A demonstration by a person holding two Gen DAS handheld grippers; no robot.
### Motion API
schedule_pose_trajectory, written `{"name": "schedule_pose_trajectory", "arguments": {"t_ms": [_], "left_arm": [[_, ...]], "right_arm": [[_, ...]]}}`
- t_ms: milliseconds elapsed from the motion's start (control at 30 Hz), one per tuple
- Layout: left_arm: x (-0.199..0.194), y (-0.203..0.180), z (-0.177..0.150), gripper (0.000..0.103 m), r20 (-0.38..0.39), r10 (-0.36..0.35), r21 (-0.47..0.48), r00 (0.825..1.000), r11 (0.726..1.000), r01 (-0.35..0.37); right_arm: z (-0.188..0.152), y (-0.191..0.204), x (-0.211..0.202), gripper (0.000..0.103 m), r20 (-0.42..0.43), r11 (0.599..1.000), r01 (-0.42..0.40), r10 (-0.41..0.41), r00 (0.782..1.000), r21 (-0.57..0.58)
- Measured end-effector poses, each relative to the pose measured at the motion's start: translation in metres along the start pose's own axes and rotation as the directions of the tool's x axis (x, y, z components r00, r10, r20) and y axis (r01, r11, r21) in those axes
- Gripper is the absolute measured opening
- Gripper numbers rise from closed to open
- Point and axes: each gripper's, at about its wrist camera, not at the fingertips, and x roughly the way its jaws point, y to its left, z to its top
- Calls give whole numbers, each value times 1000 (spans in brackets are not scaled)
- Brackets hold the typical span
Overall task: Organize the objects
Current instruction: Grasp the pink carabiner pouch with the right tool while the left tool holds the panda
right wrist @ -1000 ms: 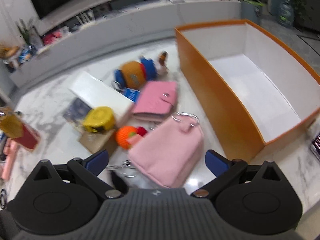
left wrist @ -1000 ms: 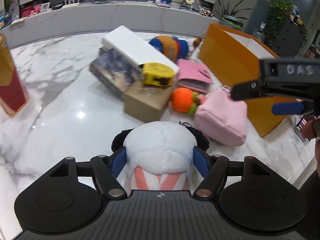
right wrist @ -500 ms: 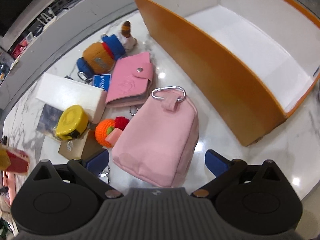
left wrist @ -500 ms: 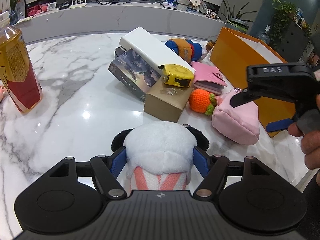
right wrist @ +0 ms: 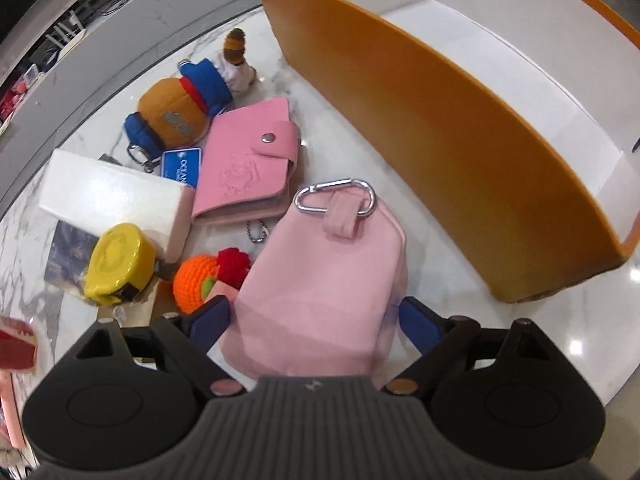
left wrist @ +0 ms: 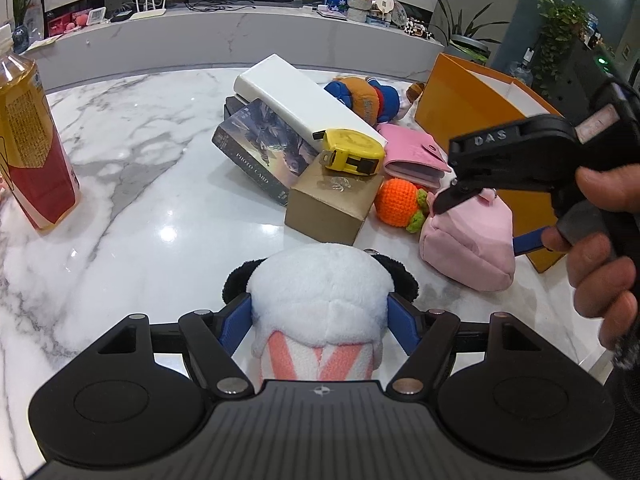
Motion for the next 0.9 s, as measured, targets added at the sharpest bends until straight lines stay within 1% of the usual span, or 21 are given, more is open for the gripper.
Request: {"name": "schedule_pose_trajectory", "arguments": {"t_ms": [133,233,333,367,467,567,633,700,800,900], "left_arm": [[-1,0,-1,84,0,-1,9,1000,1000,1],[-1,0,-2,84,-1,-6,12,1000,1000,6],[-3,4,-3,85,-3,-13,11,1000,1000,13],[-4,6,-3,84,-4,-12,10,1000,1000,12],[-6,9,-3,85,-9,-5,5,1000,1000,5],[-6,10,-3,85,-13,0,13,1000,1000,0],[-6,8,-2,87,-15,8,24,1000,1000,-8],[-4,7,-1,90,-14,17,32,1000,999,-17],[-1,6,-1,91,-7,31,20,999,999,-31],[-1,5,-2,89,5,36,18,999,999,-36]], "right_arm": [[1,3,3,93,8,1000,10,-10,1000,0],[-5,4,2,92,27,998,4,-2,1000,-67],[-13,8,-2,87,10,987,-3,4,1000,-158],[-16,9,-3,87,0,981,-8,8,1000,-194],[-26,17,-8,86,-46,945,-39,25,999,-326],[-34,24,-8,89,-84,906,-68,36,996,-419],[-40,32,-6,94,-98,876,-66,21,995,-478],[-45,37,-3,95,-97,853,-47,-4,995,-521],[-48,37,0,93,-90,846,-39,-10,996,-531],[-46,33,-2,88,-86,847,-45,-1,996,-529]]}}
